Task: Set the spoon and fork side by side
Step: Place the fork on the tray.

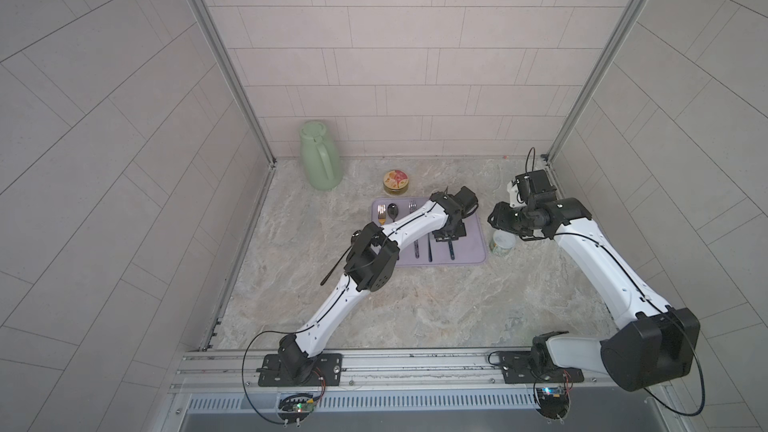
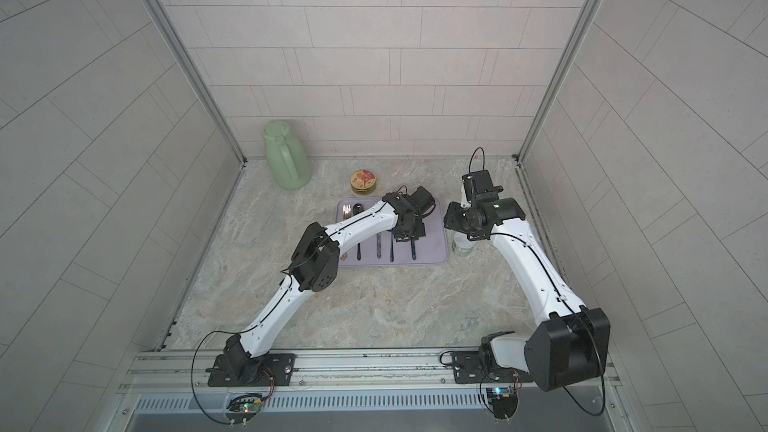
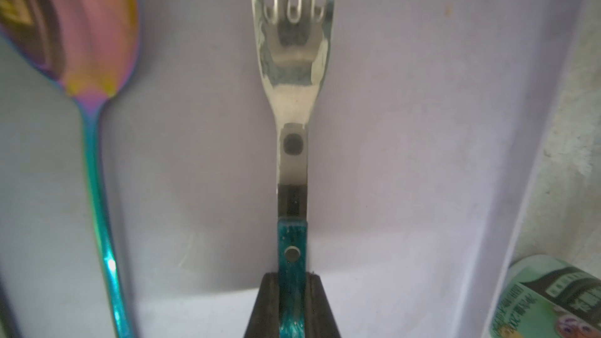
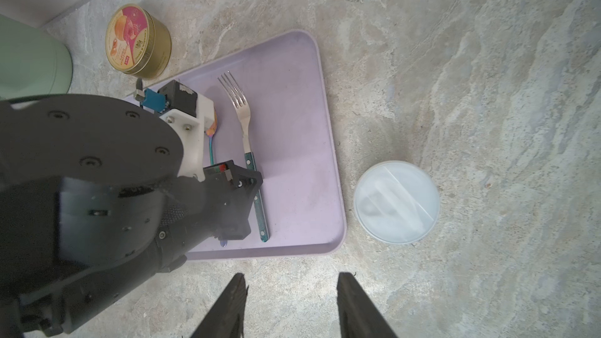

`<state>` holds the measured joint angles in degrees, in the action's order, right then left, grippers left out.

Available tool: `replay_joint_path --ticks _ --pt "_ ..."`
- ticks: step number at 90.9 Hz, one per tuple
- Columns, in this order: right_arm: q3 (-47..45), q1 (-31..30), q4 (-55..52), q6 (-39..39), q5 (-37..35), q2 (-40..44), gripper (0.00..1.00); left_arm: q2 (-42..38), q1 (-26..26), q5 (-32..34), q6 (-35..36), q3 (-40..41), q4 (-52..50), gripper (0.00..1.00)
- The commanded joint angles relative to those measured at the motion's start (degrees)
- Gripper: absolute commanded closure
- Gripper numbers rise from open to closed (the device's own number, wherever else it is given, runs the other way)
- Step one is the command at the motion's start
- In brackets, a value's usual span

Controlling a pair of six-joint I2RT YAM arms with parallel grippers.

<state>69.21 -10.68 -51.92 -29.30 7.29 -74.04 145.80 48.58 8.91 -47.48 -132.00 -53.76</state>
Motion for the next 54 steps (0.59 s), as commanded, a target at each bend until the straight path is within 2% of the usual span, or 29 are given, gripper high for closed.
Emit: replay_joint_path --ticks 1,13,24,41,54 --pt "-0.32 0.31 -0.29 0.74 -0.19 1.43 0.51 1.11 0.49 -1.35 1.73 -2.01 0.62 0.92" --pt "-0.2 0.31 -0.2 0.82 -0.01 1.3 0.51 1.05 0.42 -2.13 3.43 -2.3 0.54 0.83" --pt "-0.09 0.31 -0.29 0.83 0.05 1.29 0.5 -0.62 0.08 -1.38 5.01 -2.31 -0.71 0.69" --pt "0.05 0.31 -0.29 0.8 0.55 0.86 0.5 -6.32 -0.86 0.47 7.69 -0.81 -3.47 0.65" --pt "-0.07 0.31 0.01 0.73 1.37 0.34 0.5 -14.33 -1.98 3.28 11.43 7.05 -3.1 0.63"
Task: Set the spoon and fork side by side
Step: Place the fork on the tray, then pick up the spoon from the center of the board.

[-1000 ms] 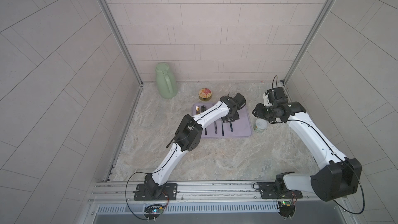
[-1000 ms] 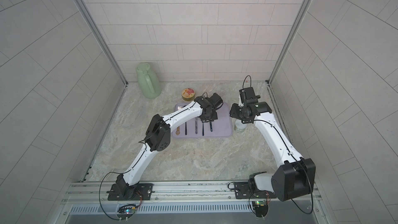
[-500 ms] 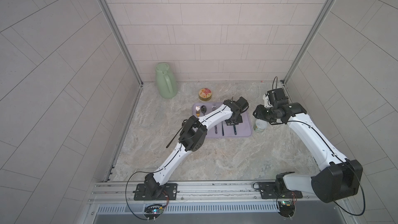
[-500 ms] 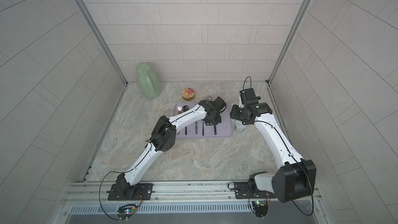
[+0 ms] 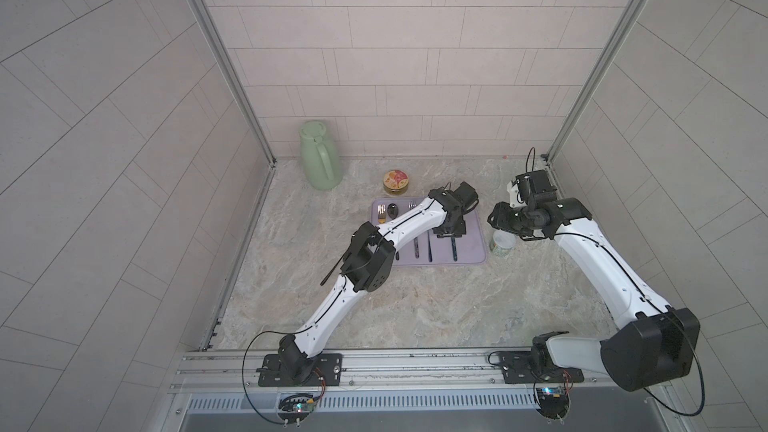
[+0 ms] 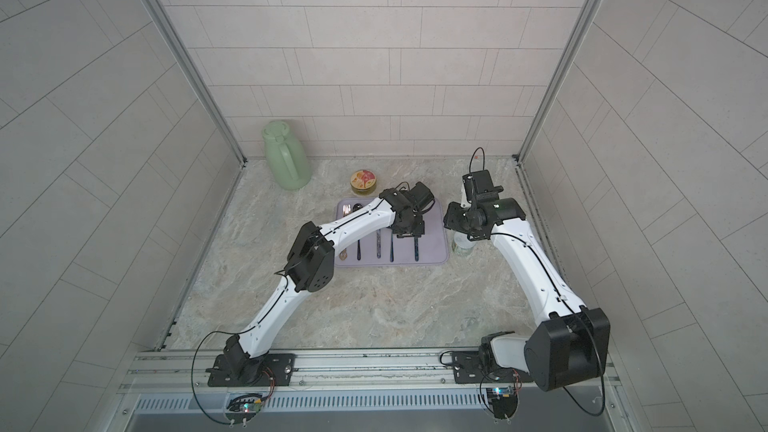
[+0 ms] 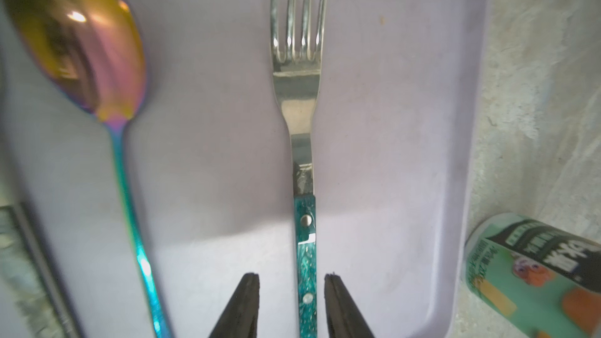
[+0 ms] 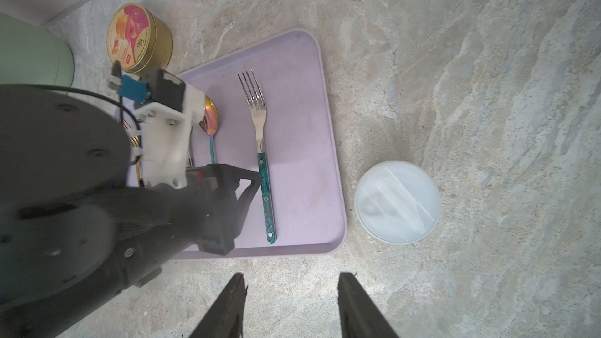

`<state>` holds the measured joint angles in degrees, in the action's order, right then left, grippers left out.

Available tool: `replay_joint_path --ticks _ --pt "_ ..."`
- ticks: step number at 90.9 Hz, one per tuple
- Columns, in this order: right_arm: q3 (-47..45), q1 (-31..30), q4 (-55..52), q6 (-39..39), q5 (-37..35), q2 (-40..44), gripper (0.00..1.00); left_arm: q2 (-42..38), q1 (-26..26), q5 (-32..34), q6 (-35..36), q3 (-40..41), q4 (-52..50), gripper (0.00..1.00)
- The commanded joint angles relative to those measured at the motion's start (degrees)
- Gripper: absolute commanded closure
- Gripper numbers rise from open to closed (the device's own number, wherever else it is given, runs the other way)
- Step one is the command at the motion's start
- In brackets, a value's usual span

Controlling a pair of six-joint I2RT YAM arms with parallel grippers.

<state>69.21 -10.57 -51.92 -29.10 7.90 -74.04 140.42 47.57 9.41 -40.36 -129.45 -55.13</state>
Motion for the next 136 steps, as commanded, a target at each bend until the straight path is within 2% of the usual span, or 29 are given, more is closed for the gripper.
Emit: replay_joint_path --ticks 1,21,39,52,64,79,89,94,124,136 --pt "-0.1 0.2 0.08 0.49 0.87 0.36 0.5 -9.6 -1.07 3.06 4.62 5.27 -1.59 0.62" --pt "-0.52 -1.48 1.65 -0.09 2.6 -0.88 0.5 -25.29 -5.75 12.04 8.9 26.25 1.11 0.56" --pt "1.89 -6.56 2.94 -1.74 1.04 -4.44 0.49 -39.17 -15.99 11.18 9.82 49.27 8.18 0.52" --pt "5.41 -11.92 3.12 -3.04 -0.5 -8.71 0.49 -44.92 -21.73 11.79 10.18 60.96 11.98 0.51" --pt "9.18 -17.06 3.2 -4.21 -2.1 -13.31 0.49 -47.53 -26.69 7.34 8.97 69.56 16.25 0.49" --pt "13.64 -22.04 3.29 -5.79 -3.11 -18.15 0.49 -47.11 -30.14 3.08 9.06 75.15 19.21 0.45" --pt "16.0 -24.87 3.32 -6.22 -3.54 -20.64 0.48 -46.73 -30.63 3.33 9.65 77.02 19.48 0.32" --pt "17.14 -25.89 3.15 -6.31 -3.7 -21.83 0.48 -46.69 -31.33 2.65 10.03 78.05 20.28 0.3" --pt "22.29 -29.96 2.42 -6.71 -4.13 -28.03 0.48 -46.95 -32.05 -3.4 9.38 80.17 21.82 0.3" --pt "23.16 -30.88 2.44 -6.92 -4.28 -29.62 0.48 -47.3 -29.3 -6.18 7.61 81.62 22.83 0.3"
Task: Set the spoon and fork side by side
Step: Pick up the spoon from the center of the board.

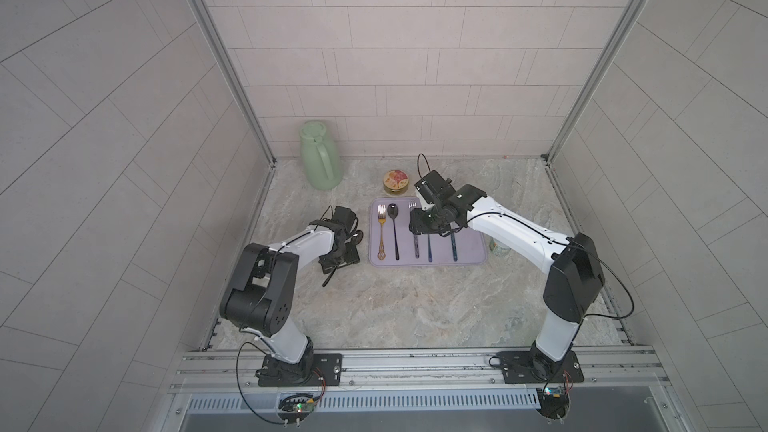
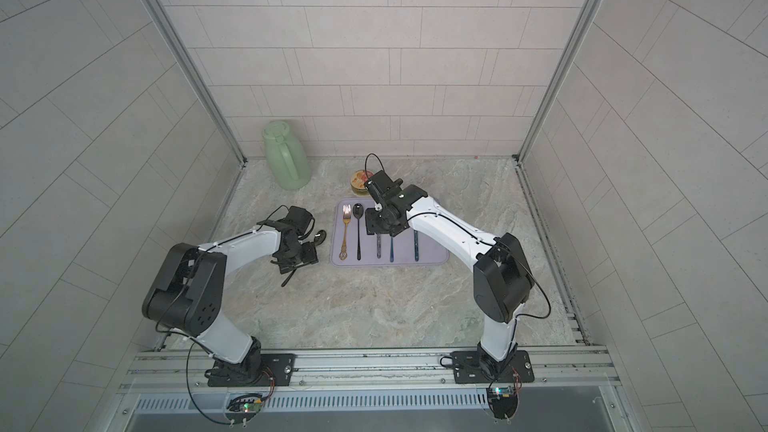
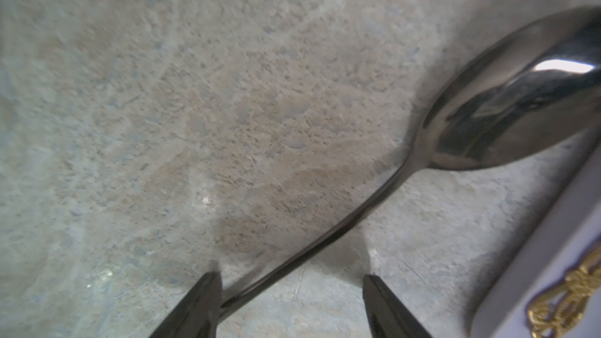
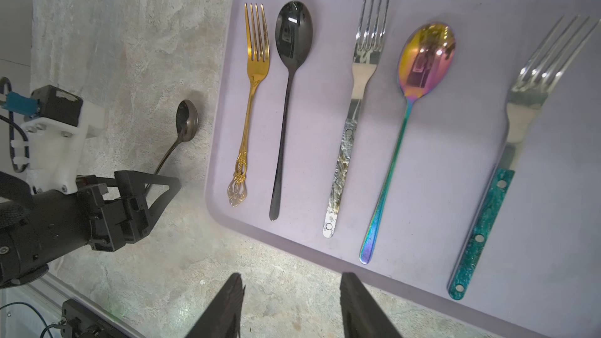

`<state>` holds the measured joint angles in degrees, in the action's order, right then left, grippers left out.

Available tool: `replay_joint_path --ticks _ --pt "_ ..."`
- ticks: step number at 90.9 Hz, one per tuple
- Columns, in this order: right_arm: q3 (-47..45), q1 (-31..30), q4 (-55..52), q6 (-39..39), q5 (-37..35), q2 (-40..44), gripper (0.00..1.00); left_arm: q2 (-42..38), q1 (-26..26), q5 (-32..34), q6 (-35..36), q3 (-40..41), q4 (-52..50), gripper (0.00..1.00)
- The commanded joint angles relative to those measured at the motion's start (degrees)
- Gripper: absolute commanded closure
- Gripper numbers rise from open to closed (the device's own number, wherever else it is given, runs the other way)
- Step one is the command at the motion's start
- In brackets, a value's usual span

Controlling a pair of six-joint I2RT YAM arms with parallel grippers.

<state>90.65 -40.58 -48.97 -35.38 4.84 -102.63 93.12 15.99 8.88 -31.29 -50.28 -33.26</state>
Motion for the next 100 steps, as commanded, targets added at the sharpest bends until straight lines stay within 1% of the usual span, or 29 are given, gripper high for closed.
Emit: replay_joint_path --ticks 1,16,20,26,31,35,42,50,54,59,67,75,80,85,88,93,100 --pt "1.77 -0.97 -0.51 -0.65 -1.18 -1.14 0.48 -0.07 2.59 -5.82 -1.56 2.55 1.02 0.3" --pt "2.95 -2.06 -0.42 -0.9 -1.29 -3.21 0.48 -2.45 7.16 -8.81 -4.58 4.55 2.61 0.32" --pt "3.35 -2.34 -0.49 -1.11 -1.13 -3.86 0.48 -3.92 8.81 -8.51 -5.87 5.16 2.75 0.33" --pt "4.15 -2.88 -0.68 -1.3 -1.1 -4.93 0.49 -7.34 11.26 -5.27 -7.76 6.15 2.31 0.33" --pt "4.68 -3.53 -0.77 -1.47 -1.27 -5.75 0.49 -10.52 11.62 -4.14 -8.46 6.82 2.1 0.33" --pt "5.41 -4.2 -0.78 -1.53 -1.31 -6.56 0.49 -13.2 11.55 -1.82 -9.09 6.75 0.27 0.33" --pt "6.98 -5.47 -0.98 -1.82 -1.61 -8.24 0.49 -18.15 11.21 4.74 -9.89 4.92 -5.24 0.35" --pt "9.85 -6.99 -2.01 -2.15 -1.59 -10.95 0.51 -24.26 10.31 12.52 -13.56 2.22 -13.0 0.35" --pt "11.69 -7.92 -2.71 -2.35 -1.92 -12.5 0.52 -28.29 9.34 15.59 -14.65 1.85 -15.39 0.35" --pt "13.8 -8.98 -3.33 -2.77 -2.31 -14.35 0.52 -33.82 7.66 17.58 -14.78 2.38 -16.13 0.34" --pt "17.35 -10.92 -4.0 -3.37 -2.99 -17.47 0.52 -42.16 3.38 17.52 -14.29 2.7 -17.66 0.34" --pt "21.95 -12.81 -5.71 -4.05 -3.53 -21.07 0.52 -47.73 -0.8 17.6 -12.91 1.16 -20.58 0.32" --pt "24.97 -13.89 -7.09 -4.72 -4.12 -23.54 0.52 -49.88 -3.3 18.02 -11.05 -0.35 -21.98 0.31" --pt "27.68 -15.03 -8.23 -5.46 -5.26 -25.86 0.52 -50.3 -6.03 19.06 -10.56 -1.58 -23.63 0.27" --pt "29.29 -15.73 -8.79 -5.76 -6.0 -27.14 0.52 -50.25 -7.89 17.76 -10.46 -2.01 -24.02 0.25" --pt "31.89 -16.52 -9.72 -6.11 -6.28 -29.46 0.52 -49.88 -10.28 14.44 -8.25 -2.21 -23.2 0.25" --pt "35.08 -17.17 -10.68 -6.37 -6.54 -32.32 0.52 -49.31 -12.73 12.41 -7.37 -2.39 -22.92 0.25"
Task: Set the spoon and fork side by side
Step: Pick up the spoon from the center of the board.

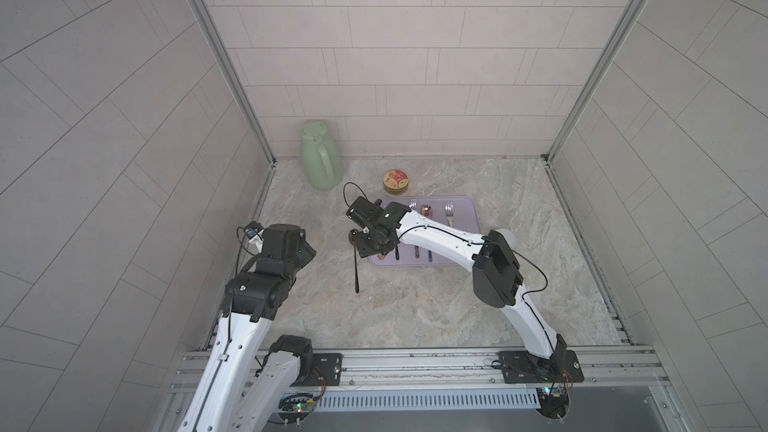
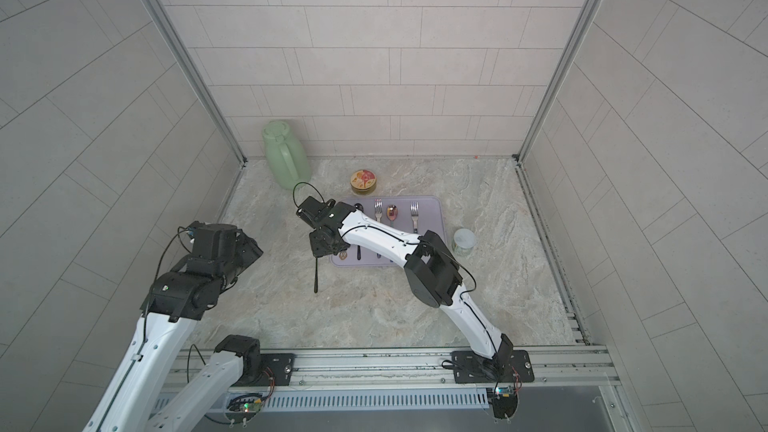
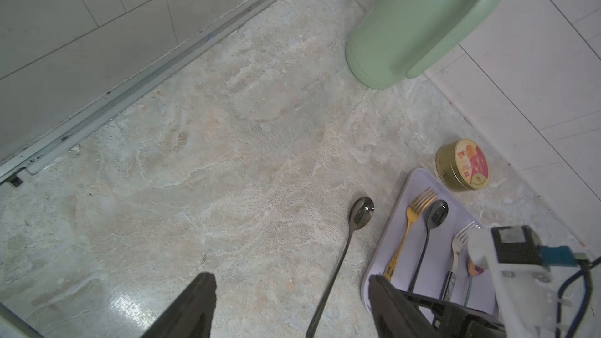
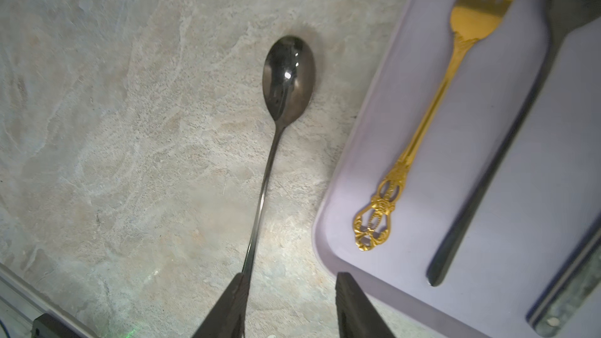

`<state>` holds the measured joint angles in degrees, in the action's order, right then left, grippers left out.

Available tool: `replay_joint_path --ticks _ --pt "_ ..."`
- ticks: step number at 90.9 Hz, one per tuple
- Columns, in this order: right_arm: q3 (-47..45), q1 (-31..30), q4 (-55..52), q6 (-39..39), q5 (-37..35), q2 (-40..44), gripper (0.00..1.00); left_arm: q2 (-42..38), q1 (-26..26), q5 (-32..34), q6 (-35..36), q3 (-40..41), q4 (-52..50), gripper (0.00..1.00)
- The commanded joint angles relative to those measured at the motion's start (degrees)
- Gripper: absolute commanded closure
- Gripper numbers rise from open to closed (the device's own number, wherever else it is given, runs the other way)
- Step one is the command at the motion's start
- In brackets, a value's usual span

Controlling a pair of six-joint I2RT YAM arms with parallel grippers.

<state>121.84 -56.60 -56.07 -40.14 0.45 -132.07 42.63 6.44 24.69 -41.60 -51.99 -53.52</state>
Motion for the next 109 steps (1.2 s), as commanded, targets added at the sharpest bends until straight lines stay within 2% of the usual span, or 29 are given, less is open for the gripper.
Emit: replay_joint_path --ticks 1,29,61,96,100,109 --pt "4.26 -1.28 -3.72 -1.61 -2.22 -3.26 0.52 1.25 -3.4 -3.67 3.07 -0.67 -2.56 0.25" --pt "11.86 -3.07 -7.27 -2.81 -6.9 -10.39 0.56 0.07 -5.69 -8.57 4.23 0.6 -0.22 0.24" --pt "15.35 -4.0 -7.73 -2.55 -7.57 -14.68 0.6 -0.35 -5.9 -11.35 4.77 1.36 1.28 0.24" --pt "16.56 -5.53 -7.5 -1.66 -8.27 -17.65 0.6 -1.31 -6.0 -12.28 4.78 1.88 1.94 0.24" --pt "16.58 -5.62 -7.67 -1.5 -8.7 -17.96 0.62 -1.32 -6.0 -12.49 4.86 1.95 2.06 0.24" --pt "16.59 -5.86 -7.78 -0.01 -9.43 -18.43 0.76 -1.36 -6.0 -13.17 4.79 1.93 2.19 0.24"
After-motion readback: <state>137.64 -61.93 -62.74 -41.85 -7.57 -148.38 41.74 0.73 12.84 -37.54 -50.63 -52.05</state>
